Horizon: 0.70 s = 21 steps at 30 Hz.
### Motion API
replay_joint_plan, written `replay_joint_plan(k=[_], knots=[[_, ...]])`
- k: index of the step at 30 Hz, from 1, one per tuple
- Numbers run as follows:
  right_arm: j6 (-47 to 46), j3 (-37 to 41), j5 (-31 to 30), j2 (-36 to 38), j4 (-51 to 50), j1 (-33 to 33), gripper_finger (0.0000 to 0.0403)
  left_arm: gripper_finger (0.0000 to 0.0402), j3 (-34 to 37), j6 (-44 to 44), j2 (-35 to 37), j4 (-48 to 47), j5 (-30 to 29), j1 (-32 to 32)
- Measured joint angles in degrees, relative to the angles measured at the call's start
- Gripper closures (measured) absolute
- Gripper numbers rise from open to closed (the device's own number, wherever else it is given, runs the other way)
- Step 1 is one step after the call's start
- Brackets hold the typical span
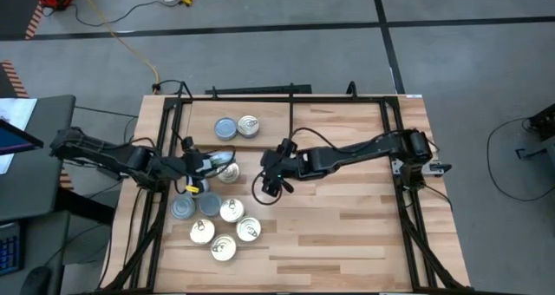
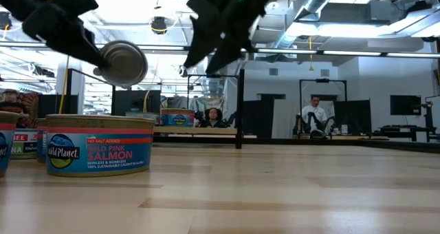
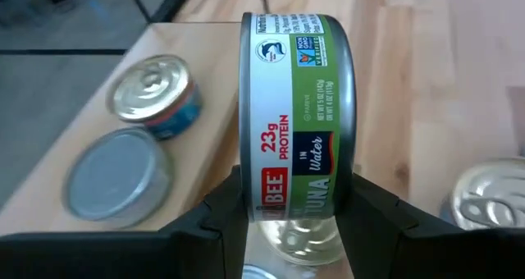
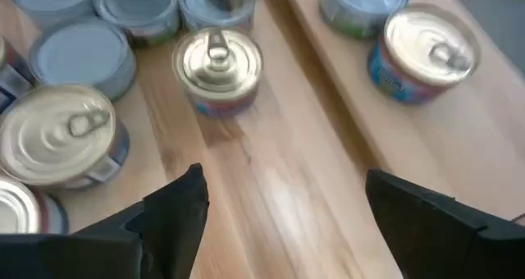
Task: Stack canned seafood by type on shelf
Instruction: Stack the green tuna can on top of the green tuna can on the shelf
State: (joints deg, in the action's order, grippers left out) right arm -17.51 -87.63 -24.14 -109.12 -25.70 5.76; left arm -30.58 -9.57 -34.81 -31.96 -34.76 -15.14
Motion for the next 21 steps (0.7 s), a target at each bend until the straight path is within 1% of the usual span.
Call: replay_joint_plan(k=[2,5,11,14,19,21], knots=[[-0.10,2.72,0.01,0.21,5.63,0.06,0.0049,0.0259,-2.37,-0.12,-0.90,-2.44,-1.02,0.25],[-0.10,5.66,0.01,0.28,11.04,-0.03,0.0049,0.0259,-6.74,0.06,-3.04,-7.36,-1.77,1.71],[-0.51,6.42,-0.87,0.26,13.08,0.13,0.0049,0.0259,-14.85,2.05,-6.94,-17.11,-1.78,6.81],[-0.51,6.42,-2.65,0.26,12.96,1.00,0.0049,0.0259,-16.41,3.23,-8.11,-19.93,-1.76,9.64],[0.44,6.50,-6.38,-1.00,15.89,2.82,0.0049,0.0259,-16.59,4.34,-8.33,-25.24,-1.31,13.44],[1.70,6.36,-7.56,-2.49,21.05,3.66,0.0049,0.0259,-16.61,4.35,-8.33,-26.89,0.76,14.83]])
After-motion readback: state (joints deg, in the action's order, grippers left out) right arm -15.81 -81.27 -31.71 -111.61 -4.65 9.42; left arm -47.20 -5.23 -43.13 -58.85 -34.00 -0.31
